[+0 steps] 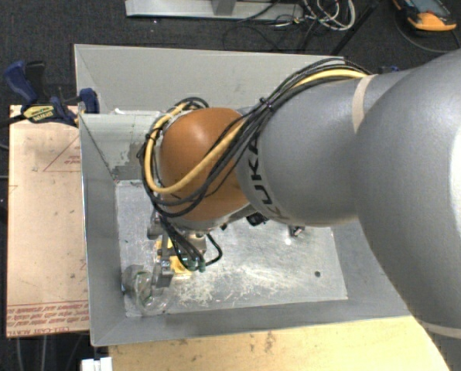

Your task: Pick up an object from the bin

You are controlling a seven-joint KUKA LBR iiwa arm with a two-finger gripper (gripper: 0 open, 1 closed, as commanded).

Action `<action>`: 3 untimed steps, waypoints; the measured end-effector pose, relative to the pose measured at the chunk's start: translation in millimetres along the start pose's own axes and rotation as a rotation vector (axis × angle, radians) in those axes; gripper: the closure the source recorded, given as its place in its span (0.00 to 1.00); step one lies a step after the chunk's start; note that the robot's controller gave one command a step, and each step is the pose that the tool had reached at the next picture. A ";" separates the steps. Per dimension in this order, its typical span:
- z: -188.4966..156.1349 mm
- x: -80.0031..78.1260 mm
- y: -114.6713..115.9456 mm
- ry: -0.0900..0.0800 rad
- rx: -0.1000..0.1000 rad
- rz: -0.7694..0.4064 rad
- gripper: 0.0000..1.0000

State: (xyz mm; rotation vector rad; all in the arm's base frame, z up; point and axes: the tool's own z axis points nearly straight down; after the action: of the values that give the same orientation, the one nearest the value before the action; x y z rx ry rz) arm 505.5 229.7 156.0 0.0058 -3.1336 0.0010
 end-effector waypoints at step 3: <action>62.1 -11.4 -53.8 -0.049 -0.024 0.035 0.00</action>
Offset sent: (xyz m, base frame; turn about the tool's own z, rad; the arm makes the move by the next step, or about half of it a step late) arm -0.0007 -0.0703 -0.0860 0.0431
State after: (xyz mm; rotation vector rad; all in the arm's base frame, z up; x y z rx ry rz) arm 516.5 175.9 93.8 -0.0497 -3.1821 -0.0377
